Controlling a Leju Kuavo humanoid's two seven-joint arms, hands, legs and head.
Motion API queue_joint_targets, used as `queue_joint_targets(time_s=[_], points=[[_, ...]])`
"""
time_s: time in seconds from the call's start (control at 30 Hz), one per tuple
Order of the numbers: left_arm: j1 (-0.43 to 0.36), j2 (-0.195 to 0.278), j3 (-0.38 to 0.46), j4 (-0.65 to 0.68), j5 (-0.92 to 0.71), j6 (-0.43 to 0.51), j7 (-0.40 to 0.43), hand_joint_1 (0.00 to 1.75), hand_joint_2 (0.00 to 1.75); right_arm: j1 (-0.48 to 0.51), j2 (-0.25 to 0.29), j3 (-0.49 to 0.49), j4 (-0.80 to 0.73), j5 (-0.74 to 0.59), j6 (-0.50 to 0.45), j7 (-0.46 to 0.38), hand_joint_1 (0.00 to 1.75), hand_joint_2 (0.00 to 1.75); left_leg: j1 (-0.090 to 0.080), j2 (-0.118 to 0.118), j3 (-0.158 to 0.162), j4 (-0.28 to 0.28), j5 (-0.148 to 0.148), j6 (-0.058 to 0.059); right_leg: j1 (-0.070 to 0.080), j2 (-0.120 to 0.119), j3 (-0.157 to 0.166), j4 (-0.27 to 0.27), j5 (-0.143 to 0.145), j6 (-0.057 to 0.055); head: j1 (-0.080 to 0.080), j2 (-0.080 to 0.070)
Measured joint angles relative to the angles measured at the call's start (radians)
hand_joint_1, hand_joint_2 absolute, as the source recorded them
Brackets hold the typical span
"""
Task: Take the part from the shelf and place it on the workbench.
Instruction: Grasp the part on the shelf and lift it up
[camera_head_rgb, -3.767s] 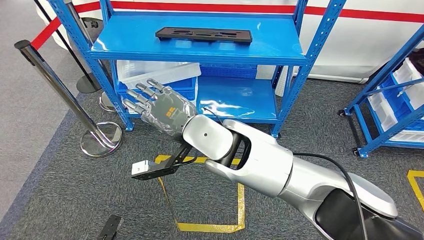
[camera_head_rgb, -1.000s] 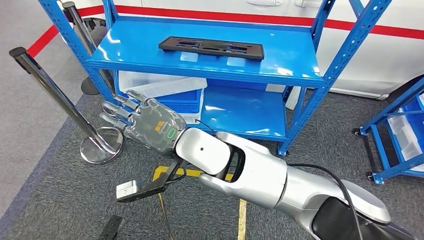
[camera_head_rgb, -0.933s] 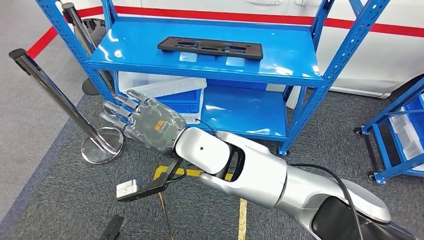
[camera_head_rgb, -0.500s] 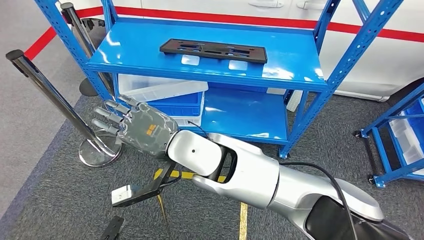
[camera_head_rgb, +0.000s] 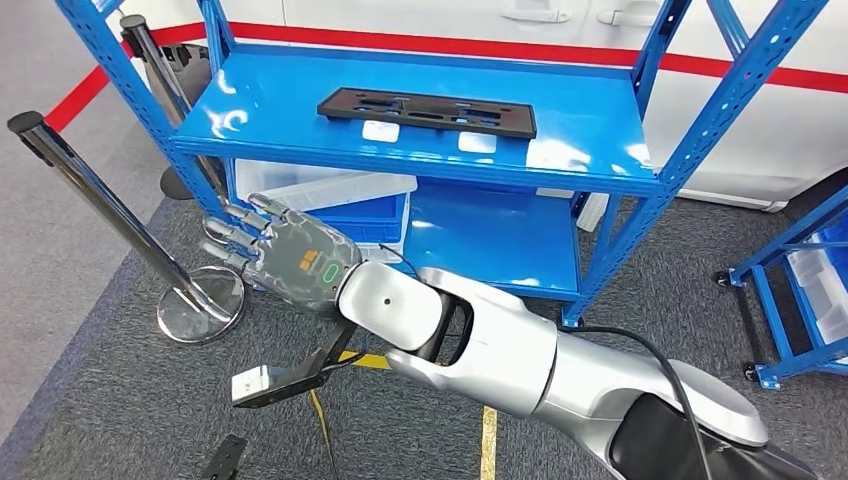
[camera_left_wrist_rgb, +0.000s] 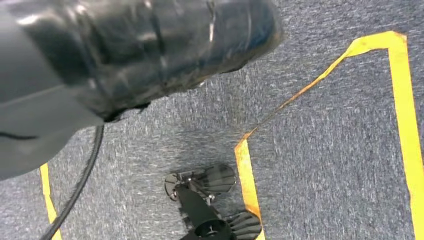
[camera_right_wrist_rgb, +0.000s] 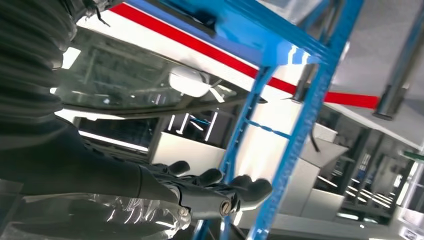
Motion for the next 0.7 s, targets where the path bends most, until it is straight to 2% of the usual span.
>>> queue_joint_targets(time_s=[0.03,0.1,0.17,0.33,0.5,0.7], points=[[0.000,0.000,0.000,0.000,0.000,0.003,-0.001,0.00,0.00,0.000,0.001,-0.001,0.001,-0.013,0.000,0.000,0.00,0.00,-0.001,0.001,0.005,-0.003,0.001,0.001,-0.001,0.001,0.005,-0.005,0.000,0.000,-0.001,0.000],[-0.002,0.000,0.000,0.000,0.001,0.010,-0.001,0.00,0.00,-0.001,0.003,-0.001,0.003,-0.040,0.004,0.003,0.00,0.87,-0.002,0.001,0.015,-0.010,0.004,0.010,-0.003,0.001,0.013,-0.010,-0.002,0.002,-0.002,0.000],[-0.003,0.001,0.000,0.000,0.003,0.016,0.000,0.00,0.00,-0.001,0.004,-0.002,0.006,-0.058,0.009,0.008,0.00,1.75,-0.002,0.002,0.021,-0.017,-0.001,0.013,-0.002,0.002,0.015,-0.010,-0.004,0.000,-0.002,0.000],[-0.002,0.002,-0.001,0.000,0.006,0.023,-0.007,0.00,0.00,-0.004,0.004,-0.003,0.016,-0.072,0.008,0.003,0.00,1.75,0.000,0.003,0.024,-0.025,-0.001,0.012,0.001,0.002,0.014,-0.009,-0.006,-0.004,-0.002,0.000],[-0.002,0.002,-0.001,0.000,0.007,0.028,-0.005,0.00,0.00,-0.005,0.004,-0.003,0.026,-0.076,-0.011,-0.011,0.00,1.75,0.001,0.004,0.025,-0.026,0.000,-0.001,0.002,0.002,0.014,-0.008,-0.005,-0.005,-0.002,0.000],[-0.003,0.002,-0.003,0.000,0.005,0.036,0.011,0.00,0.00,-0.003,0.003,-0.003,0.037,-0.044,-0.040,-0.021,0.00,1.75,0.001,0.004,0.025,-0.026,0.000,-0.005,0.001,0.002,0.015,-0.008,-0.005,-0.006,-0.002,0.000]])
